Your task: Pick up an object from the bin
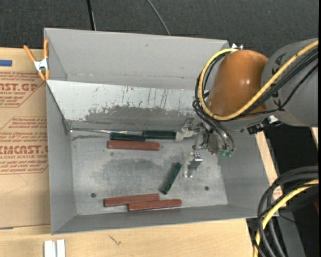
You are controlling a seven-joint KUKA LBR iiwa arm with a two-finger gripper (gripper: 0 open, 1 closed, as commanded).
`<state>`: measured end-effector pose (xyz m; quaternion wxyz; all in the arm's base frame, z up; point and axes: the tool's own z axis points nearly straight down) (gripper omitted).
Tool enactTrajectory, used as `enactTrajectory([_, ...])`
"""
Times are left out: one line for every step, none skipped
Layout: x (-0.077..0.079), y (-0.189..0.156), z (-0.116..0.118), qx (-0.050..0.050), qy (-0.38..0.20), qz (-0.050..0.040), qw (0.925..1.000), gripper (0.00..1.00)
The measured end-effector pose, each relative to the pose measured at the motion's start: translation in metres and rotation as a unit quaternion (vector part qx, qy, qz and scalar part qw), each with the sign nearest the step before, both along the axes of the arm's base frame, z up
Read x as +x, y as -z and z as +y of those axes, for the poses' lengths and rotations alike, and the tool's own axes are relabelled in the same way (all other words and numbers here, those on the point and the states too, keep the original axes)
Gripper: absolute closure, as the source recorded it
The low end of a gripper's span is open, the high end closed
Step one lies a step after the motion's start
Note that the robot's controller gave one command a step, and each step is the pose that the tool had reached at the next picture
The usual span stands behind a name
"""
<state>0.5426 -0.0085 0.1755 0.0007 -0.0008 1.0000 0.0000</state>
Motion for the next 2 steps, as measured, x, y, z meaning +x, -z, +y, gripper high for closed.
enactTrajectory([0.0,0.0,0.0,0.0,0.0,0.0,1.0,0.0])
enactTrajectory([-0.001,0.014,-0.001,0.0,-0.029,-0.0031,0.9996,0.0])
